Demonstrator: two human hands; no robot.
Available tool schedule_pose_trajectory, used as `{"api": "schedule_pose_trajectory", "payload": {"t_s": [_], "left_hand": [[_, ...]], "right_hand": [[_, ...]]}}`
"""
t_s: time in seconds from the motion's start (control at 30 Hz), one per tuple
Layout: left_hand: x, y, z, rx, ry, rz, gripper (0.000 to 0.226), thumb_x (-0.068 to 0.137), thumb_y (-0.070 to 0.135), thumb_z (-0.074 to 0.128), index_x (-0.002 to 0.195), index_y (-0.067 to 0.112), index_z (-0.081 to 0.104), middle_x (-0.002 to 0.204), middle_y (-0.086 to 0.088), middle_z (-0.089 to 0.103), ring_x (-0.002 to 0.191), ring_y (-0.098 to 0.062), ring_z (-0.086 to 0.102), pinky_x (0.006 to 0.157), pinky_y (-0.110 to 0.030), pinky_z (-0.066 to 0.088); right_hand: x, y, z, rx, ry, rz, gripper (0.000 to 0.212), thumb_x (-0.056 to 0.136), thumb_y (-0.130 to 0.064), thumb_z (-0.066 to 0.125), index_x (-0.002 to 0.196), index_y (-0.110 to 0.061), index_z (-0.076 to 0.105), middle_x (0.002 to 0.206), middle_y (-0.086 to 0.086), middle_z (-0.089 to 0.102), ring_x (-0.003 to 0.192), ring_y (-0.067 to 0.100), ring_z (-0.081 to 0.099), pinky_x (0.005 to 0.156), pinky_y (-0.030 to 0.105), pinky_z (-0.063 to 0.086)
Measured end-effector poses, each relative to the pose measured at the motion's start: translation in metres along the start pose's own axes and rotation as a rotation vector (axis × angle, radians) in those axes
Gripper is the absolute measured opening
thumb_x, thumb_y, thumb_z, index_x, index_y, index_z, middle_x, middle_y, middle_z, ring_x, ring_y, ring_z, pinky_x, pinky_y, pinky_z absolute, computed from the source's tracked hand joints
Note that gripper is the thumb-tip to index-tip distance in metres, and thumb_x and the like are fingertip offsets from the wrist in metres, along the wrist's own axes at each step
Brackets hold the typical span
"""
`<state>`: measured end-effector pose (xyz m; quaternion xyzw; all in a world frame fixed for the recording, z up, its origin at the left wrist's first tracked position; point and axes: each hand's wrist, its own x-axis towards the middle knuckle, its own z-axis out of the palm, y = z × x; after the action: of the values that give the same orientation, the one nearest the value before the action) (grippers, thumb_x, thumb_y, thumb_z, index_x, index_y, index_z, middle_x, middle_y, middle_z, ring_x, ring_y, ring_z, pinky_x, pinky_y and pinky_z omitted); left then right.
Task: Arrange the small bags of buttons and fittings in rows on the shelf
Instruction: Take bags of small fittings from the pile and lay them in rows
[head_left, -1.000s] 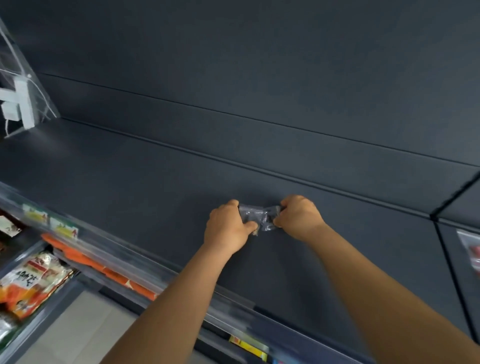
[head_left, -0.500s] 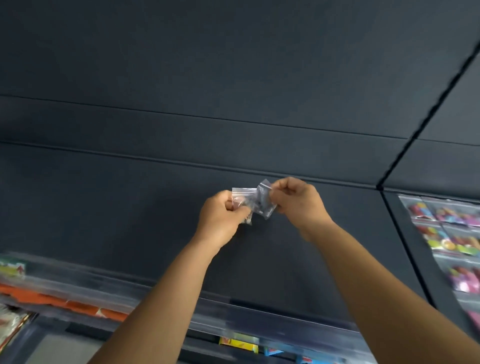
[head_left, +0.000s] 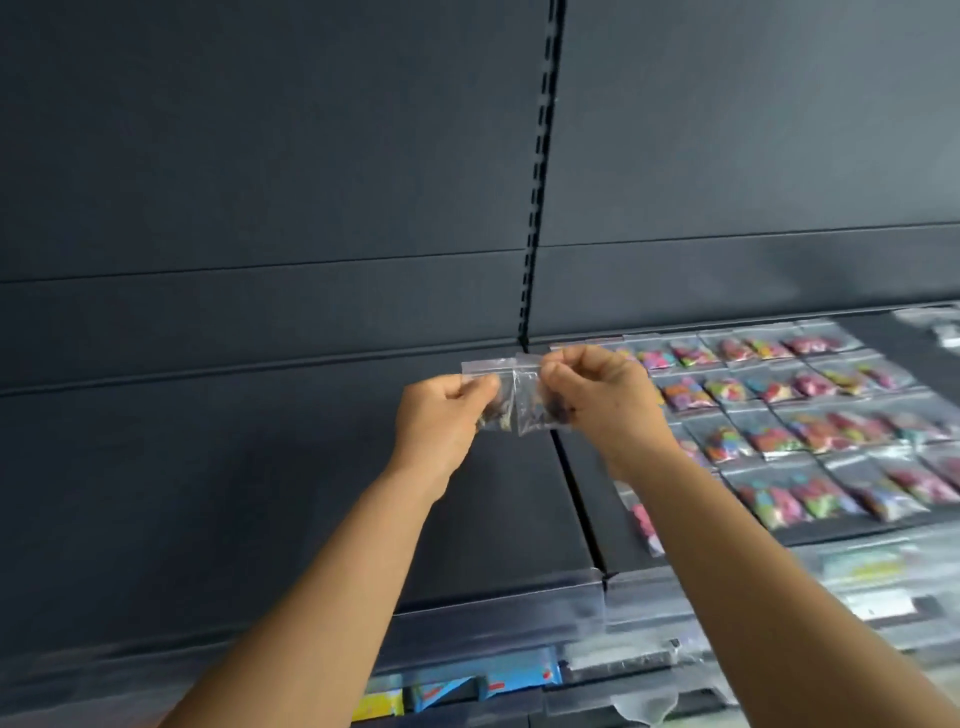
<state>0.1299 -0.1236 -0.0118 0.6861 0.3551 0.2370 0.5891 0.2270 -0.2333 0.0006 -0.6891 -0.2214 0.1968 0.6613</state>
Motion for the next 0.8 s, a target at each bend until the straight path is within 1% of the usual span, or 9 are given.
{"api": "schedule_pose_trajectory", "payload": {"t_s": [0.1,0.2,0.3,0.37,0.43,0.53,0.6,0.7,0.8], "left_hand": [[-0.022,0.016,0.058,0.026,-0.142,0.036,0.024,0.088,0.033,0.062,0.076,0.017,0.074,0.083,-0.005,0.07,0.073,-0.013,0.054,0.077,-0.036,0.052],[-0.044,0.032,0.115,0.058,-0.243,0.088,0.033,0.092,0.035,0.057,0.086,0.006,0.072,0.081,-0.008,0.063,0.074,-0.015,0.051,0.068,-0.029,0.045],[-0.065,0.047,0.171,0.096,-0.31,0.148,0.029,0.093,0.034,0.056,0.08,0.014,0.073,0.083,-0.012,0.07,0.076,-0.022,0.06,0.075,-0.033,0.049],[-0.078,0.055,0.206,0.086,-0.353,0.18,0.024,0.092,0.032,0.057,0.082,0.016,0.072,0.087,-0.008,0.073,0.085,-0.024,0.067,0.081,-0.037,0.052],[-0.09,0.061,0.241,0.073,-0.411,0.203,0.019,0.091,0.031,0.06,0.088,0.015,0.071,0.087,-0.003,0.073,0.084,-0.018,0.067,0.078,-0.034,0.054],[-0.107,0.064,0.288,0.069,-0.506,0.239,0.005,0.089,0.02,0.063,0.089,0.021,0.068,0.083,0.007,0.07,0.067,0.002,0.063,0.062,-0.016,0.051],[-0.116,0.065,0.318,0.063,-0.546,0.247,0.011,0.089,0.012,0.063,0.086,0.022,0.066,0.079,0.006,0.068,0.064,-0.002,0.061,0.063,-0.019,0.049],[-0.129,0.066,0.356,0.057,-0.579,0.25,0.012,0.089,0.012,0.064,0.082,0.022,0.066,0.075,0.001,0.067,0.068,-0.012,0.059,0.068,-0.028,0.051],[-0.14,0.072,0.39,0.06,-0.619,0.275,0.008,0.09,0.018,0.062,0.088,0.023,0.067,0.08,0.005,0.068,0.069,-0.006,0.059,0.067,-0.02,0.05]], "right_hand": [[-0.009,0.001,-0.06,-0.009,0.065,0.004,0.024,0.088,-0.009,0.062,0.067,-0.018,0.065,0.063,0.0,0.065,0.063,0.017,0.057,0.061,0.028,0.047],[-0.022,0.001,-0.121,-0.032,0.106,0.019,0.019,0.088,-0.013,0.063,0.07,-0.018,0.065,0.068,0.002,0.066,0.065,0.014,0.058,0.06,0.025,0.046],[-0.035,-0.001,-0.18,-0.008,0.171,-0.003,0.015,0.088,-0.009,0.063,0.073,-0.012,0.063,0.066,0.003,0.064,0.061,0.013,0.056,0.058,0.023,0.047],[-0.043,-0.003,-0.217,-0.011,0.249,-0.015,0.016,0.087,-0.007,0.062,0.072,-0.011,0.062,0.062,0.001,0.062,0.057,0.012,0.053,0.056,0.023,0.047],[-0.051,-0.003,-0.253,0.001,0.331,-0.022,0.015,0.087,-0.006,0.062,0.072,-0.009,0.061,0.059,0.002,0.06,0.052,0.012,0.052,0.053,0.023,0.046],[-0.063,-0.001,-0.304,0.027,0.451,-0.03,0.016,0.086,-0.004,0.062,0.071,-0.01,0.061,0.055,0.001,0.059,0.049,0.012,0.05,0.049,0.024,0.045],[-0.072,-0.001,-0.336,0.049,0.518,-0.041,0.018,0.086,-0.003,0.062,0.07,-0.011,0.061,0.055,0.001,0.059,0.048,0.011,0.05,0.049,0.024,0.044],[-0.084,0.0,-0.377,0.028,0.587,-0.053,0.017,0.086,-0.003,0.061,0.071,-0.011,0.061,0.059,0.003,0.059,0.054,0.015,0.051,0.056,0.03,0.045],[-0.092,0.001,-0.409,0.044,0.625,-0.055,0.02,0.087,-0.004,0.061,0.07,-0.014,0.061,0.061,0.003,0.06,0.061,0.021,0.054,0.064,0.037,0.05]]}}
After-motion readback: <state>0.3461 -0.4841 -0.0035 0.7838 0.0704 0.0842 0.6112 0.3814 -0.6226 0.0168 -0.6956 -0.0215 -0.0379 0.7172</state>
